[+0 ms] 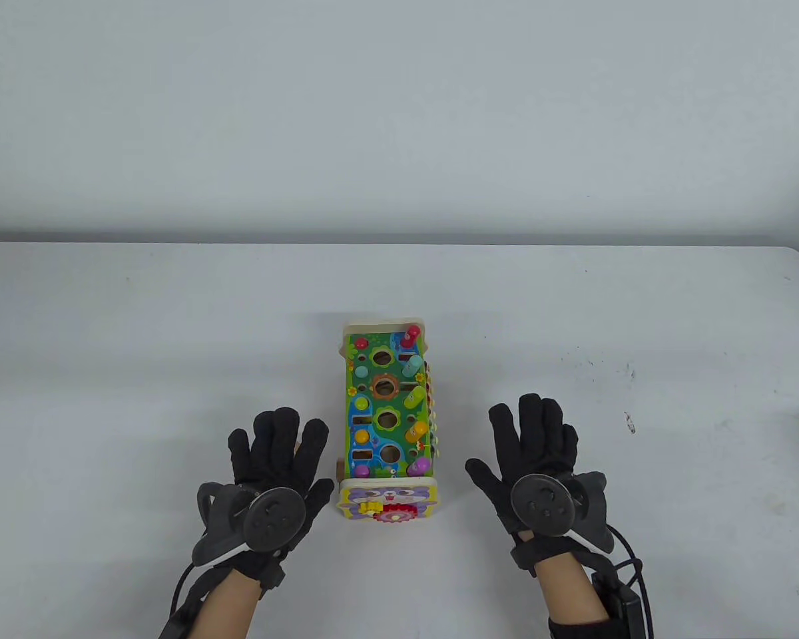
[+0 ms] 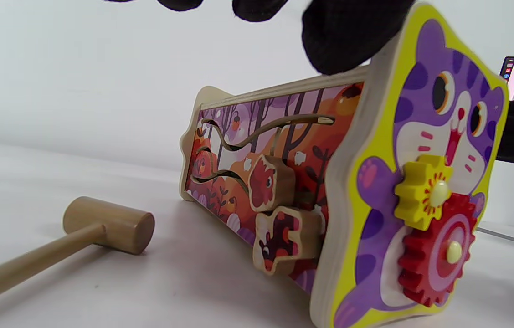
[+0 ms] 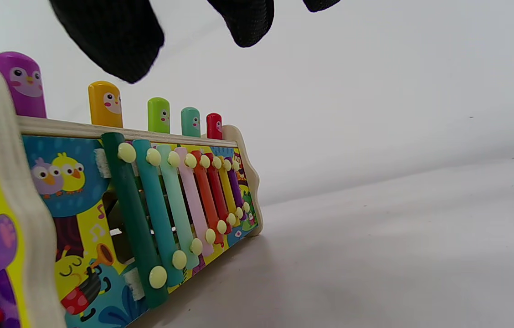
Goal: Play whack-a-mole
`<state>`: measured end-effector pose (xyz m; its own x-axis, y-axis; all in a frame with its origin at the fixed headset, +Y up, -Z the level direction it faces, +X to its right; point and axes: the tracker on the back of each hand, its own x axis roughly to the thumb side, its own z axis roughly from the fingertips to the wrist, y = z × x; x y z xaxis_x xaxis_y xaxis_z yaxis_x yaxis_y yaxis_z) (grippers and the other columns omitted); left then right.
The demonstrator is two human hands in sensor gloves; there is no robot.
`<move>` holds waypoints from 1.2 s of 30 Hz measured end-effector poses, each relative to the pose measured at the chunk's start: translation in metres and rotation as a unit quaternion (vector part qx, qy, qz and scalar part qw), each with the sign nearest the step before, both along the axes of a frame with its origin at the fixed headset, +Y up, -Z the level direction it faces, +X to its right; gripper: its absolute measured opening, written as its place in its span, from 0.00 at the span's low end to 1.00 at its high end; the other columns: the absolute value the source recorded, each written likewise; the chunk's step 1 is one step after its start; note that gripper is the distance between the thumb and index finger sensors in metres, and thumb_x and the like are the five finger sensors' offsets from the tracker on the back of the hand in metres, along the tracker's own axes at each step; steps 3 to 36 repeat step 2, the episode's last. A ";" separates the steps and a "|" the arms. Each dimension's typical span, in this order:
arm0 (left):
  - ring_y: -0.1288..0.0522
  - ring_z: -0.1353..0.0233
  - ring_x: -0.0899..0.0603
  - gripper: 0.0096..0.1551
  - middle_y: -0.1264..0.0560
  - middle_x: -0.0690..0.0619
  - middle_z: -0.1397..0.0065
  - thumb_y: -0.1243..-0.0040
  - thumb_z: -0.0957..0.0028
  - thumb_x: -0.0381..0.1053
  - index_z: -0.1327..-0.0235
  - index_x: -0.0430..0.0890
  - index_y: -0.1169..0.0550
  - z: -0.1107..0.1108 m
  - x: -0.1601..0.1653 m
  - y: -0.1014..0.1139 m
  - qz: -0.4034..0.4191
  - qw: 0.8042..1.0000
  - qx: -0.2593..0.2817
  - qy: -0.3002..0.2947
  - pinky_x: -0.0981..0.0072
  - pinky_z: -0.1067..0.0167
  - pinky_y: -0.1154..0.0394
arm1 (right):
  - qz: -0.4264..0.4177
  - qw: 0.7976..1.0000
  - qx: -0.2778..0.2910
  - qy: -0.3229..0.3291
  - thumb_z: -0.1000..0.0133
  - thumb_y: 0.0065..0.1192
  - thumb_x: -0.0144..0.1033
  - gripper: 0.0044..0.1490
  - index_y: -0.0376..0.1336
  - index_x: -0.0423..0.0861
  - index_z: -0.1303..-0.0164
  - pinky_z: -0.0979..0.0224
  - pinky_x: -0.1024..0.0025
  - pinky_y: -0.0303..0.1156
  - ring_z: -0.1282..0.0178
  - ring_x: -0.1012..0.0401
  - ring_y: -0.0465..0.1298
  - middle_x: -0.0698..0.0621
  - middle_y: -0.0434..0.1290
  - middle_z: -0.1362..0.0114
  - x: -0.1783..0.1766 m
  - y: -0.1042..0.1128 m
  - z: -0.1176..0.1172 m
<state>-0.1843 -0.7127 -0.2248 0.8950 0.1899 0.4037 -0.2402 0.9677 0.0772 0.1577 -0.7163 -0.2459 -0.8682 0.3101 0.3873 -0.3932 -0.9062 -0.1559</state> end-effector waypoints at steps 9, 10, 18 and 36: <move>0.57 0.18 0.16 0.47 0.57 0.28 0.15 0.49 0.40 0.56 0.15 0.43 0.54 0.000 0.000 0.000 0.002 1.000 0.000 0.000 0.14 0.35 0.62 | -0.001 1.000 -0.001 0.000 0.36 0.51 0.53 0.49 0.45 0.33 0.16 0.34 0.21 0.35 0.21 0.24 0.36 0.25 0.36 0.17 0.000 0.000 0.000; 0.57 0.18 0.16 0.47 0.57 0.28 0.15 0.49 0.40 0.56 0.15 0.43 0.54 0.000 0.000 0.000 0.002 1.000 0.000 0.000 0.14 0.35 0.62 | -0.001 1.000 -0.001 0.000 0.36 0.51 0.53 0.49 0.45 0.33 0.16 0.34 0.21 0.35 0.21 0.24 0.36 0.25 0.36 0.17 0.000 0.000 0.000; 0.57 0.18 0.16 0.47 0.57 0.28 0.15 0.49 0.40 0.56 0.15 0.43 0.54 0.000 0.000 0.000 0.002 1.000 0.000 0.000 0.14 0.35 0.62 | -0.001 1.000 -0.001 0.000 0.36 0.51 0.53 0.49 0.45 0.33 0.16 0.34 0.21 0.35 0.21 0.24 0.36 0.25 0.36 0.17 0.000 0.000 0.000; 0.57 0.18 0.16 0.47 0.57 0.28 0.15 0.49 0.40 0.56 0.15 0.43 0.54 0.000 0.000 0.000 0.002 1.000 0.000 0.000 0.14 0.35 0.62 | -0.001 1.000 -0.001 0.000 0.36 0.51 0.53 0.49 0.45 0.33 0.16 0.34 0.21 0.35 0.21 0.24 0.36 0.25 0.36 0.17 0.000 0.000 0.000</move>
